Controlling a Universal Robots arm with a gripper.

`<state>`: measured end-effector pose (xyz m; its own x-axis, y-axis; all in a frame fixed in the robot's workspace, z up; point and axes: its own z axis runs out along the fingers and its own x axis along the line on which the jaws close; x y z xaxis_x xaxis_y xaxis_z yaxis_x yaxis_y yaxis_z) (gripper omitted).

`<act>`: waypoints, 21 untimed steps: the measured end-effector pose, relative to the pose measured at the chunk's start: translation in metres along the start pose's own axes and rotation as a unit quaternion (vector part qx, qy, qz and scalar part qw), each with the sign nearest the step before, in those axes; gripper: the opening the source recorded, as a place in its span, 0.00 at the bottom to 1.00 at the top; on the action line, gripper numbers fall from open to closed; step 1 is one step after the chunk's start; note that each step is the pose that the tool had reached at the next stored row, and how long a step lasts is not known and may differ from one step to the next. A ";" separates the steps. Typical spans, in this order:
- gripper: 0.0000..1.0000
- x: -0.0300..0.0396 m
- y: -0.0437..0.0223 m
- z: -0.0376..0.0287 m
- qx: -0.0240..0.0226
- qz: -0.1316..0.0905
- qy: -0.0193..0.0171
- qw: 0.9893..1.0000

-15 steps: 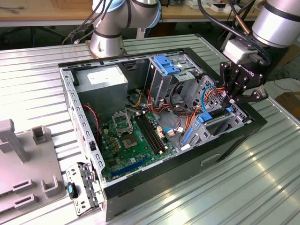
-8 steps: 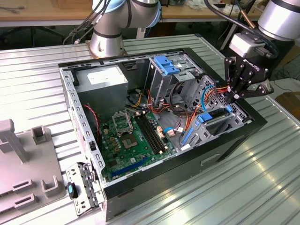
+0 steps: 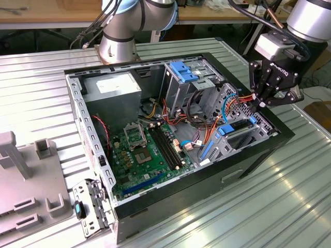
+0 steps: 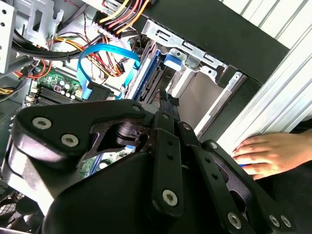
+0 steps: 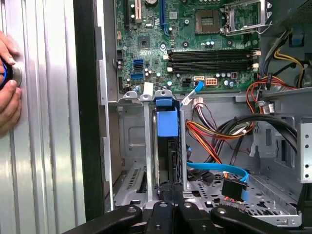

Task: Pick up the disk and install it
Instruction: 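Insert the first disk wire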

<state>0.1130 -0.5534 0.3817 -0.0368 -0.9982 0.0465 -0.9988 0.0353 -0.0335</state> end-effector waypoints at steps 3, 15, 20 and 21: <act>0.11 -0.0005 -0.0029 0.0000 0.000 -0.004 0.000 1.000; 0.11 -0.0043 -0.0040 -0.0001 0.003 -0.068 -0.002 0.998; 0.11 -0.0090 -0.0038 -0.0003 0.003 -0.076 -0.003 0.997; 0.11 -0.0090 -0.0038 -0.0002 0.003 -0.080 -0.003 0.997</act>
<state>0.1172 -0.5446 0.3816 0.1222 -0.9914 0.0462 -0.9918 -0.1238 -0.0326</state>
